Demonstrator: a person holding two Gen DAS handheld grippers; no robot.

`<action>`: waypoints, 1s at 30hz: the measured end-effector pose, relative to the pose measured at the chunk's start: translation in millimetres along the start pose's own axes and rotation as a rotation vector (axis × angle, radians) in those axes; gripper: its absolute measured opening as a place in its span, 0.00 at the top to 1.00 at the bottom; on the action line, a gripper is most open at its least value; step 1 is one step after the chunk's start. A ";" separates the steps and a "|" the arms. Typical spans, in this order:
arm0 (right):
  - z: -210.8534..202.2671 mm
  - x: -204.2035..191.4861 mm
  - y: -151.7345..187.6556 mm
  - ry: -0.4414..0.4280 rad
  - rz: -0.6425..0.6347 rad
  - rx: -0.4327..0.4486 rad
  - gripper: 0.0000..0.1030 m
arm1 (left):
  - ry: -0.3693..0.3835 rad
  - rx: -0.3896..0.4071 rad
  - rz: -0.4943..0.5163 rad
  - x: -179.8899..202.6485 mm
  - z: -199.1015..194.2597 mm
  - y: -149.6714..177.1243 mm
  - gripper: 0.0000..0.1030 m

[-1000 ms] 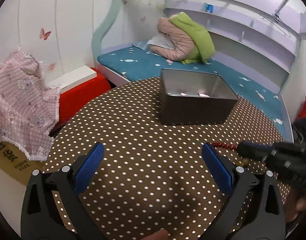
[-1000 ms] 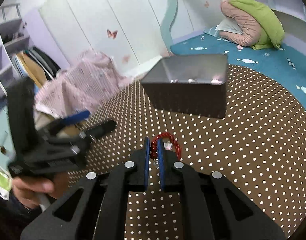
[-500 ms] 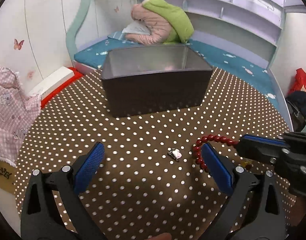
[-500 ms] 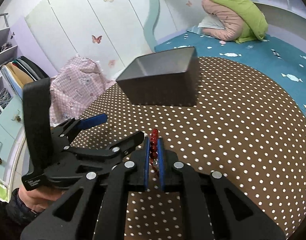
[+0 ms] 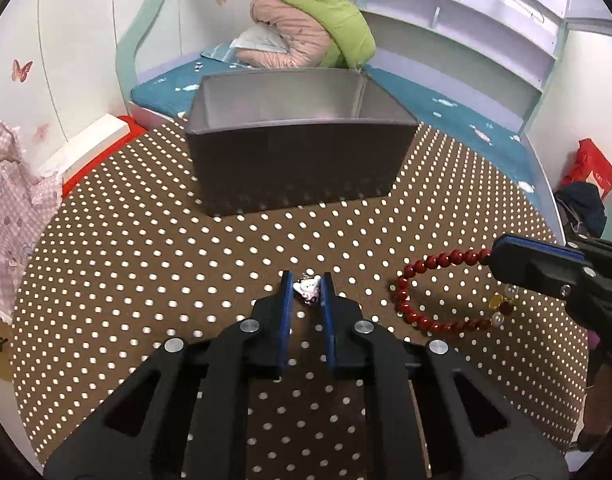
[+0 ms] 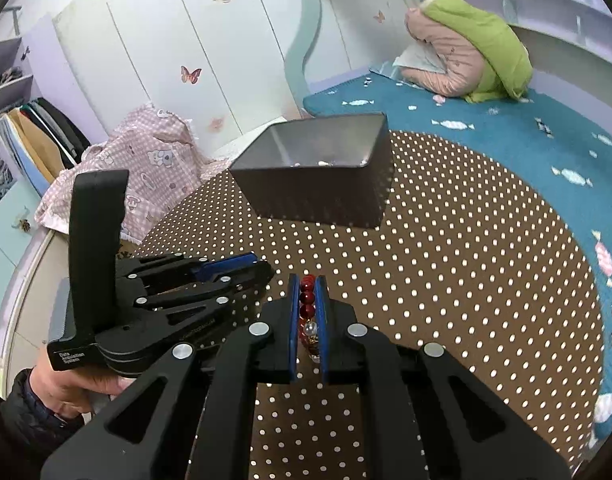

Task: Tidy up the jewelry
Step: 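Grasp small silver charm with left gripper while right lifts red bracelet, then carry silver charm in left gripper over box while right carries red bracelet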

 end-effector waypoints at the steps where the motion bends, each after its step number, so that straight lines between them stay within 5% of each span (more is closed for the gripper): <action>1: -1.1 -2.7 -2.8 0.002 -0.011 0.004 0.94 | -0.003 0.012 -0.004 -3.2 -6.0 -2.2 0.87; 10: -14.9 -25.9 -46.2 0.006 -0.110 0.062 0.94 | -0.008 0.118 -0.015 -26.1 -62.7 -39.5 0.87; 20: -28.9 -45.0 -129.1 0.002 -0.201 0.162 0.94 | 0.019 0.233 -0.013 -39.2 -107.0 -122.1 0.87; 30: 5.2 -29.7 -174.4 0.033 -0.185 0.126 0.94 | 0.041 0.210 -0.032 -38.5 -80.6 -187.5 0.87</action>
Point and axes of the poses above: each gripper's, at about its wrist camera, not at the fingertips, and z roughly the way its jaws point, x to its right, y to its underside, the point moved 7 cm from there along z, roughly the way its jaws point, and after that the axes turned 5 degrees about x, right-handed, at the moved point
